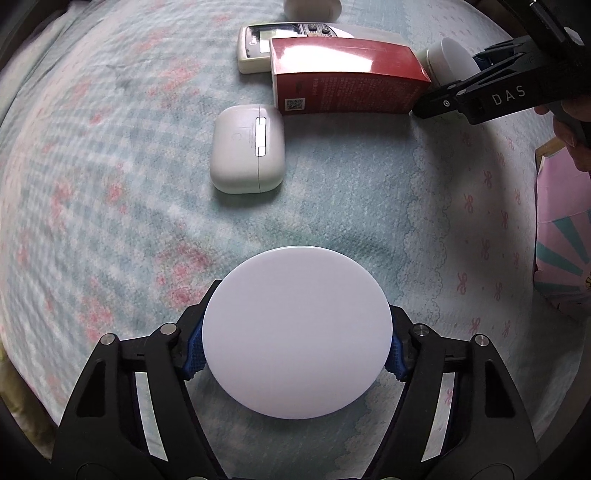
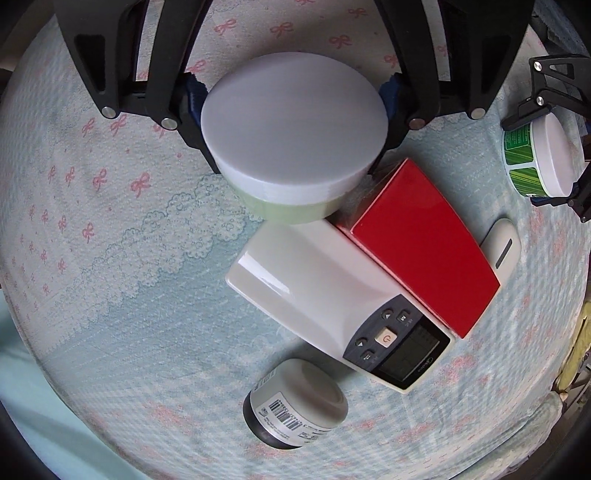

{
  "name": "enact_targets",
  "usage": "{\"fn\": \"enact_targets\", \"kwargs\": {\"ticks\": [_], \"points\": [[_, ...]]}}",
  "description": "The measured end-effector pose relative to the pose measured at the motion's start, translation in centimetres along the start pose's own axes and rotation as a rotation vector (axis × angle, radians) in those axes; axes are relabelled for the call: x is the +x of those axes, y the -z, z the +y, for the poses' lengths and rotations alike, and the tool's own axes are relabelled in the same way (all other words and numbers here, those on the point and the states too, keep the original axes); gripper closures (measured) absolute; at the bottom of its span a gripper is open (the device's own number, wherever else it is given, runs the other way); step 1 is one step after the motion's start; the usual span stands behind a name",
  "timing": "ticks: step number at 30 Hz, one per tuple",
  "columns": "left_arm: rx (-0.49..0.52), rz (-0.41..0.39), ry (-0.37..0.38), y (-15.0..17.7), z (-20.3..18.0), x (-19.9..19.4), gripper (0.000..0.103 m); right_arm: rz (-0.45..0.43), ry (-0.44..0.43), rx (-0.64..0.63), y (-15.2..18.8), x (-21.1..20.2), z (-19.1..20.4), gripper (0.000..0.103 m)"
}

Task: Organize rigid objects
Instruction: 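Grasp the white round lid jar with left tool while right tool grasps the green-labelled jar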

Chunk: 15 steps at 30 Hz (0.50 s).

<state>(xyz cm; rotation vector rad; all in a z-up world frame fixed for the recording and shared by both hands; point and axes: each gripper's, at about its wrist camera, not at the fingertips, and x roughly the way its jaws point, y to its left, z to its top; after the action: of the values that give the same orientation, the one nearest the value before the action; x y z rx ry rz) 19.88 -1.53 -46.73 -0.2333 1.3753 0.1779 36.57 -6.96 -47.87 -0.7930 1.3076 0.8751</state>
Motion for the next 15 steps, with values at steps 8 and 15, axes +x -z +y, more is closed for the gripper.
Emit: {"fn": "enact_targets", "kwargs": {"ticks": [8, 15], "points": [[-0.006, -0.001, 0.004, -0.1, 0.2, -0.3, 0.033, -0.005, 0.006, 0.046, -0.5, -0.4, -0.5, 0.037], [-0.007, -0.028, 0.013, 0.5, 0.7, -2.0, 0.034, -0.024, -0.003, 0.113, 0.0, -2.5, -0.6, 0.037]]}}
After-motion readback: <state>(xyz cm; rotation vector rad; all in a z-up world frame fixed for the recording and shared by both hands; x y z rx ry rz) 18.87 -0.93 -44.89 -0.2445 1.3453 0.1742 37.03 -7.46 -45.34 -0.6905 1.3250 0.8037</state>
